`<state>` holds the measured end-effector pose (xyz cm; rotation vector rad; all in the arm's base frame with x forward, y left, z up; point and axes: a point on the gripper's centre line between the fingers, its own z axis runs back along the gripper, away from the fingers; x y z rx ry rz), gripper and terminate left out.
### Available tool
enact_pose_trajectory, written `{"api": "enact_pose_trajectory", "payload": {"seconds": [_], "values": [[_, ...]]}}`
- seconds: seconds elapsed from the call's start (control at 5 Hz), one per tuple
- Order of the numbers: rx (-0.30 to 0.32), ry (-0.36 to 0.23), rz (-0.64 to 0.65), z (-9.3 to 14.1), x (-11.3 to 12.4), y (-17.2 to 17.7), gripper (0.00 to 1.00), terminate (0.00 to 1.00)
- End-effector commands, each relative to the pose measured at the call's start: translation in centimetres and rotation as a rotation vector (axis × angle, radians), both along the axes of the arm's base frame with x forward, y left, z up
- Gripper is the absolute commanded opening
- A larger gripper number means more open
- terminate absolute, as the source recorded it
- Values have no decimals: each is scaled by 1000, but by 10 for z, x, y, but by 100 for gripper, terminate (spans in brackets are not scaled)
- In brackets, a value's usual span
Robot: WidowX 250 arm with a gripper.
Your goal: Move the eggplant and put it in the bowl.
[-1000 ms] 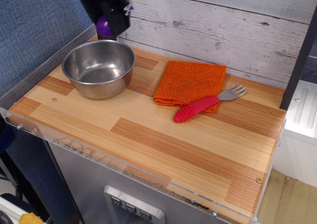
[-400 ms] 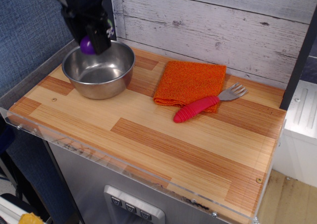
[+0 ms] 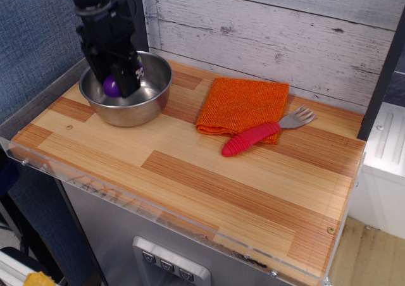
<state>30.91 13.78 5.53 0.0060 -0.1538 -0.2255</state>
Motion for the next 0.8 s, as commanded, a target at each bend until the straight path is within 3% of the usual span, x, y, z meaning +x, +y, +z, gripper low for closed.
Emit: {"api": "enact_pose_trajectory", "payload": {"seconds": [0.0,0.2,0.4,0.6], "values": [[48,9,20,-19,-1,22,0,0],[38,52,15,-39,-4,22,0,0],[50,82,4,-40,-6,20,100,0],[51,75,5,-32,-4,17,100,0]]}}
